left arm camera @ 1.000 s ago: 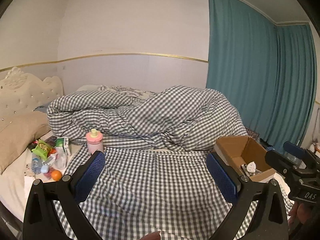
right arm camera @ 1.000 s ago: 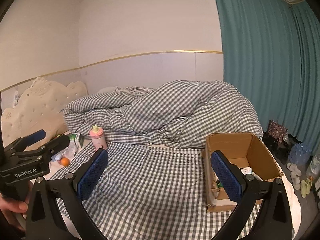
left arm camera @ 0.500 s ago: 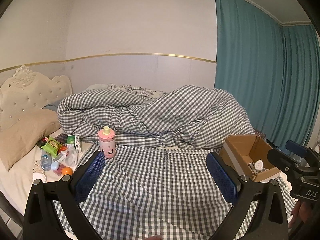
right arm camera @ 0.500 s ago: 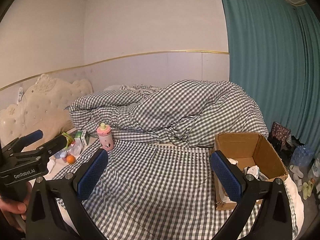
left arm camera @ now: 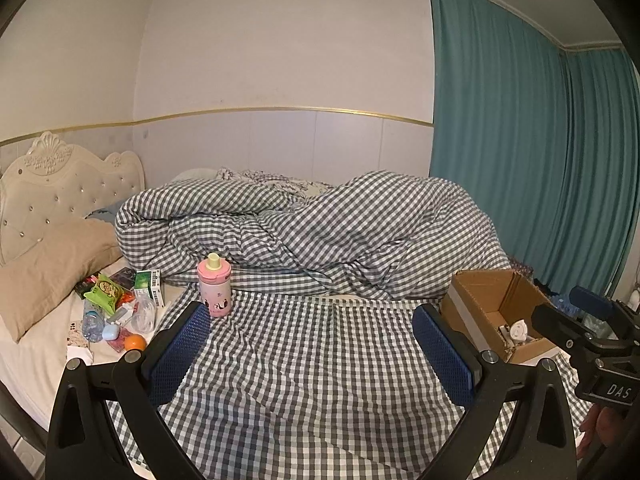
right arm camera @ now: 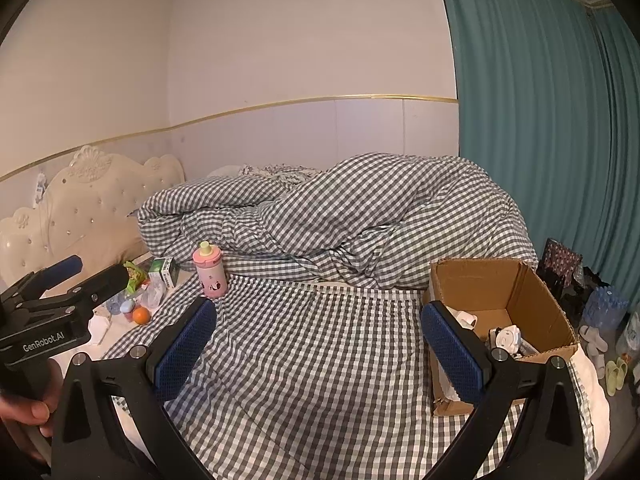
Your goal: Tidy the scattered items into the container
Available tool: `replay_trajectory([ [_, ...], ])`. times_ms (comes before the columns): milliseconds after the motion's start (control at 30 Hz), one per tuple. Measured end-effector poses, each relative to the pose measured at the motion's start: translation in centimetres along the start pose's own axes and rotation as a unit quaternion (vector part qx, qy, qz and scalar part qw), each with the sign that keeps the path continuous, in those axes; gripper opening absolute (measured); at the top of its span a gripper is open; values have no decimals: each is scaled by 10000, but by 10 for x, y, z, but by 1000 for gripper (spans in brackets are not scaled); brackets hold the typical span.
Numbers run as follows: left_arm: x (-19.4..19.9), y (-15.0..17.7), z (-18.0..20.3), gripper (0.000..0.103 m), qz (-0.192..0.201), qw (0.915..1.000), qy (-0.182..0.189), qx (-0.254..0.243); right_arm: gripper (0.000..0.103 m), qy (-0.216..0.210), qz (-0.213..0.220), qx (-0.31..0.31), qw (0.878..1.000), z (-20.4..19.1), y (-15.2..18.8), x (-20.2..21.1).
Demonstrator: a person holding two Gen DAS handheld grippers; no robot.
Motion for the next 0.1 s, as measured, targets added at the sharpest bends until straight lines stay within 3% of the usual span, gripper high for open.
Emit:
replay_trajectory([
  [100, 0, -1, 1, 103, -9, 10000, -9, -6, 103, -11, -6, -21, 10000, 1, 0, -1],
])
Point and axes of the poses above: each gripper's, at about its wrist camera, not at the fingertips, and x roughly against the way its jaws point, z to its right, y to its underside, the point moved 8 cm from there along -x, roughly the way its jaws point, and after that the axes turned 7 degrees about x, right-handed, at the moved point
